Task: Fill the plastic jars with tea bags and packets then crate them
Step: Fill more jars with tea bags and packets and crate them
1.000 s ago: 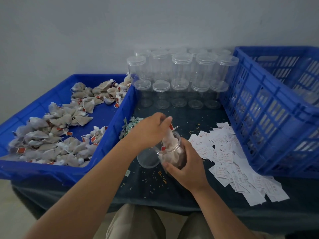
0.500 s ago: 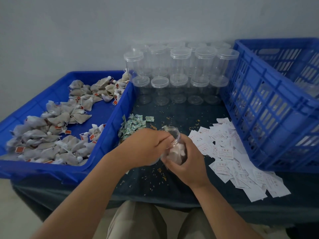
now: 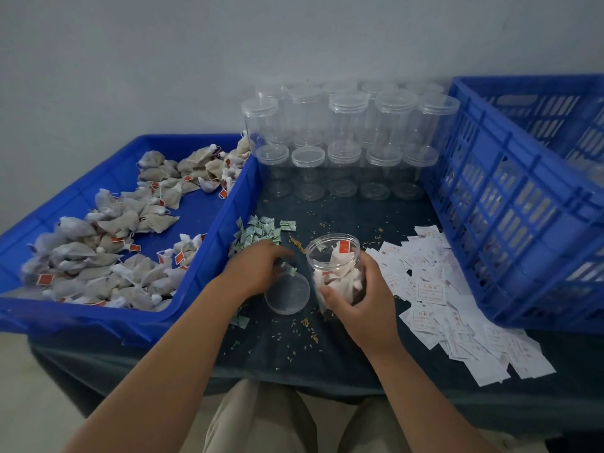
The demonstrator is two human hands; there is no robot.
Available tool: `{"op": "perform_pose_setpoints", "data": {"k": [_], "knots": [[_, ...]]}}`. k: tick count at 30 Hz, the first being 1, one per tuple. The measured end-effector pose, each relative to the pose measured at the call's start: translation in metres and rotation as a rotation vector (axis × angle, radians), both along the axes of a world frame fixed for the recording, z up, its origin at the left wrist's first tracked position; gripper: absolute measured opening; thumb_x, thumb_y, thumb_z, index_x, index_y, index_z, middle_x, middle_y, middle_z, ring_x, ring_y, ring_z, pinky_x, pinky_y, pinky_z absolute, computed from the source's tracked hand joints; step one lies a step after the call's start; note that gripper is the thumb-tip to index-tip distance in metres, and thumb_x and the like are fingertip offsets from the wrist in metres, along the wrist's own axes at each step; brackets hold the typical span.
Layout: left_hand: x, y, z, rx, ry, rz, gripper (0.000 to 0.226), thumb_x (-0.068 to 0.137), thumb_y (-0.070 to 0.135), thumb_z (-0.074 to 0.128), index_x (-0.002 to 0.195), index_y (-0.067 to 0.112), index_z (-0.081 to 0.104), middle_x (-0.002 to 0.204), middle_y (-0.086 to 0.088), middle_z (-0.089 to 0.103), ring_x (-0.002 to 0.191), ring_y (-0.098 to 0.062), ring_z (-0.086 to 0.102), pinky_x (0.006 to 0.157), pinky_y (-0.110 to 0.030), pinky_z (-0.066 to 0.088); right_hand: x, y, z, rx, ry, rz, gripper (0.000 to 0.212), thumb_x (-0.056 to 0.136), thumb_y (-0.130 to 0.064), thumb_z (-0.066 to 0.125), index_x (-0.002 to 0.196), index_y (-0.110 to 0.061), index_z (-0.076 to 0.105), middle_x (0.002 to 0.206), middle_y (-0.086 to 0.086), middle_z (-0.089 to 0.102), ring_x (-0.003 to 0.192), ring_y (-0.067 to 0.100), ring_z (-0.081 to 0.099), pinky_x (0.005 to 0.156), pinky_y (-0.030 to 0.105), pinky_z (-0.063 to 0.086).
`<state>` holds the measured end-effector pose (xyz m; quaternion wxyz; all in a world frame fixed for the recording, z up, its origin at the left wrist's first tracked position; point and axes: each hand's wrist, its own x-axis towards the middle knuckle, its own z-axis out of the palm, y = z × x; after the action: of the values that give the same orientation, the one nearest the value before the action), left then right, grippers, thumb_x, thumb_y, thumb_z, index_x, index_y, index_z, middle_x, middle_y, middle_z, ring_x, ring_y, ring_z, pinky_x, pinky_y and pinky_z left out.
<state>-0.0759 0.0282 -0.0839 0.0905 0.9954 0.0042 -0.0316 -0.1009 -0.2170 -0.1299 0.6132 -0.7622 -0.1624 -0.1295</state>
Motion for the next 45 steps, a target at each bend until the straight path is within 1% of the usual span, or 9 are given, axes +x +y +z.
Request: {"op": "perform_pose_setpoints", "data": {"k": [7,15,19,22,26,31,38,42,45], "knots": [[0.02,0.012,-0.008,-0.13,0.058,0.02,0.01,0.096,0.028,0.075,0.09,0.036,0.074,0.094,0.015,0.07,0.091,-0.011,0.066,0.076,-0.029,0.051,0.002,-0.001,-0.002,-0.005,0.01,0.002,0.074,0.079,-0.06,0.084,0.137,-0.023,0.058,0.123,-0.016,0.071,0.114,0.006,0.07,0.091,0.033,0.062],[-0.001,-0.01,0.032,-0.604,-0.335,0.21,0.009,0.092,0.047,0.078,0.09,0.039,0.074,0.082,0.019,0.074,0.072,0.003,0.067,0.062,-0.015,0.051,-0.005,-0.01,0.005,0.063,0.012,0.077,0.083,0.074,-0.053,0.093,0.144,-0.041,0.049,0.135,-0.02,0.063,0.127,0.008,0.063,0.097,0.016,0.053],[-0.029,-0.052,0.077,-0.789,-0.259,-0.112,0.022,0.08,0.065,0.078,0.091,0.046,0.079,0.086,0.019,0.076,0.071,0.001,0.068,0.062,-0.012,0.051,-0.011,-0.035,-0.001,0.049,0.009,0.085,0.085,0.074,-0.049,0.095,0.142,-0.044,0.044,0.135,-0.018,0.06,0.124,0.012,0.065,0.088,0.017,0.058],[-0.03,-0.085,0.075,-0.641,-0.211,-0.257,0.009,0.085,0.055,0.078,0.085,0.047,0.081,0.098,0.023,0.071,0.09,0.003,0.068,0.075,-0.01,0.048,-0.018,-0.05,-0.002,0.083,-0.001,0.063,0.087,0.076,-0.055,0.093,0.146,-0.038,0.043,0.137,-0.015,0.059,0.124,0.018,0.065,0.085,0.022,0.062],[-0.013,-0.101,0.052,-0.833,-0.312,-0.025,0.013,0.1,0.037,0.07,0.104,0.036,0.083,0.088,0.022,0.071,0.077,0.005,0.064,0.068,-0.008,0.044,-0.022,-0.066,0.0,0.14,-0.027,-0.055,0.085,0.074,-0.064,0.09,0.144,-0.042,0.046,0.138,-0.016,0.06,0.128,0.016,0.064,0.09,0.024,0.061],[0.004,-0.107,0.01,-0.271,0.012,-0.093,0.027,0.1,0.033,0.068,0.127,0.032,0.072,0.118,0.012,0.073,0.108,-0.011,0.067,0.098,-0.031,0.053,-0.022,-0.079,-0.004,0.239,-0.003,-0.274,0.083,0.069,-0.049,0.093,0.137,-0.054,0.045,0.131,-0.026,0.061,0.123,0.005,0.067,0.09,0.02,0.06],[0.024,-0.142,-0.029,-0.262,-0.039,-0.12,0.066,0.092,0.064,0.069,0.152,0.048,0.047,0.124,0.002,0.057,0.115,-0.018,0.062,0.094,-0.036,0.053,-0.017,-0.08,0.0,0.333,0.063,-0.387,0.079,0.073,-0.054,0.086,0.139,-0.034,0.049,0.121,-0.032,0.065,0.114,-0.002,0.068,0.087,0.009,0.053],[0.036,-0.153,-0.031,-0.126,-0.067,-0.277,0.048,0.093,0.064,0.068,0.137,0.047,0.066,0.127,0.004,0.053,0.121,-0.023,0.046,0.102,-0.04,0.048,-0.018,-0.081,0.002,0.321,0.055,-0.389,0.08,0.072,-0.054,0.085,0.139,-0.028,0.052,0.119,-0.033,0.066,0.111,-0.003,0.068,0.085,0.009,0.053],[0.034,-0.152,-0.036,-0.125,-0.202,-0.314,0.033,0.094,0.061,0.067,0.116,0.04,0.08,0.121,0.011,0.063,0.113,-0.018,0.05,0.092,-0.036,0.049,-0.02,-0.08,0.003,0.278,0.044,-0.38,0.076,0.072,-0.056,0.085,0.136,-0.034,0.05,0.12,-0.034,0.064,0.111,-0.006,0.067,0.085,0.007,0.051]]}}
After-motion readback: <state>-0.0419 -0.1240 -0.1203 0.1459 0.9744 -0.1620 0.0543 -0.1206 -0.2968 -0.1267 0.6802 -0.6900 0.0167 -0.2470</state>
